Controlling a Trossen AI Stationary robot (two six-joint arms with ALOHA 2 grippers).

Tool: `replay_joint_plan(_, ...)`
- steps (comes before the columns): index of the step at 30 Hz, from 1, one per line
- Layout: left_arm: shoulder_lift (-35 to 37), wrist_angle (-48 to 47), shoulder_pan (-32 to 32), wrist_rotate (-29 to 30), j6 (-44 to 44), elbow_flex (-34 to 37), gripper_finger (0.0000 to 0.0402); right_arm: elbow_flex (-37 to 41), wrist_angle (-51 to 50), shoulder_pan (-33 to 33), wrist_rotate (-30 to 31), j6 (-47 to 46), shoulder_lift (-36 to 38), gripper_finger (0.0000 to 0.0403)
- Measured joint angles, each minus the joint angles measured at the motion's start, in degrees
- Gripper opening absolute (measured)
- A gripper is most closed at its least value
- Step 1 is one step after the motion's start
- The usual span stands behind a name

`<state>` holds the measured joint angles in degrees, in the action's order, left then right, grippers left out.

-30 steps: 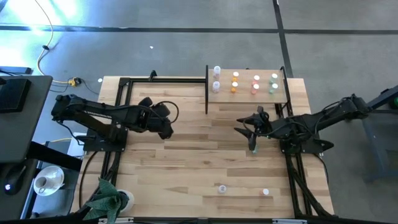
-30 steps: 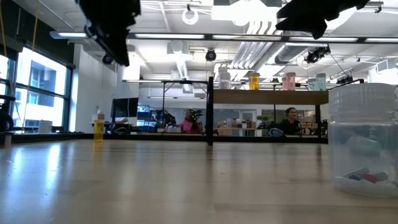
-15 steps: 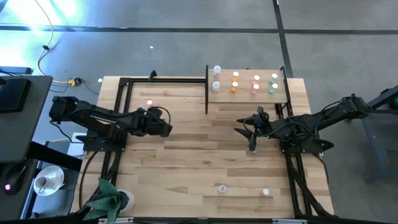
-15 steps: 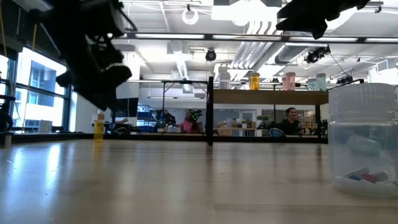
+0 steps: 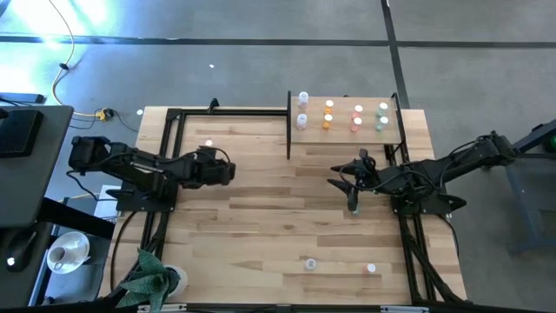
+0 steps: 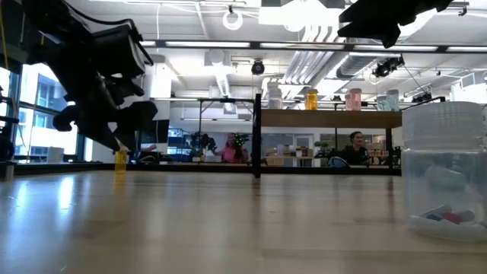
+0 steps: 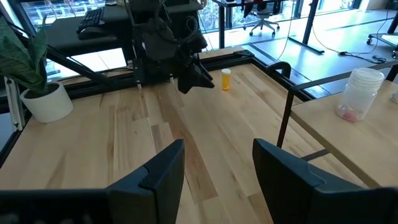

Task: Pick and place medicine bottles onto shelf by color
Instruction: Put the orange pill bottle on the shelf aligned with the other orange pill bottle

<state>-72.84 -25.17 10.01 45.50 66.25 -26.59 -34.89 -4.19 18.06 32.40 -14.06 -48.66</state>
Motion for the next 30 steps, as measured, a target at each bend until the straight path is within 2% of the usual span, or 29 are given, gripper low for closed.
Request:
replay_joint_plan(4,0.00,0.47,1.31,3.30,0.82,0.00,0.0172,0.01,0.00,0.00,0.00,0.00,0.00,0.0181)
replay_joint_plan(8,0.00,0.70,2.62,3.54,-0.25,0.00,0.0172,0.01,-0.13,0.00,0.00,0.00,0.00,0.0181)
replay_joint_plan(20,0.00,1.12,7.48,-4.23,0.97,0.00,0.0172,0.02,-0.31,-0.02,0.00,0.00,0.00,0.0181)
replay_joint_plan(24,0.00,1.05,7.71,-7.38,-1.77,-0.48,0.0172,0.02,-0.31,-0.02,-0.01,0.00,0.00,0.0181)
replay_joint_plan(30,-0.02,0.44,6.39,-7.73,-7.60,-4.84,0.0172,0.02,-0.31,-0.02,-0.02,0.00,0.00,0.0181)
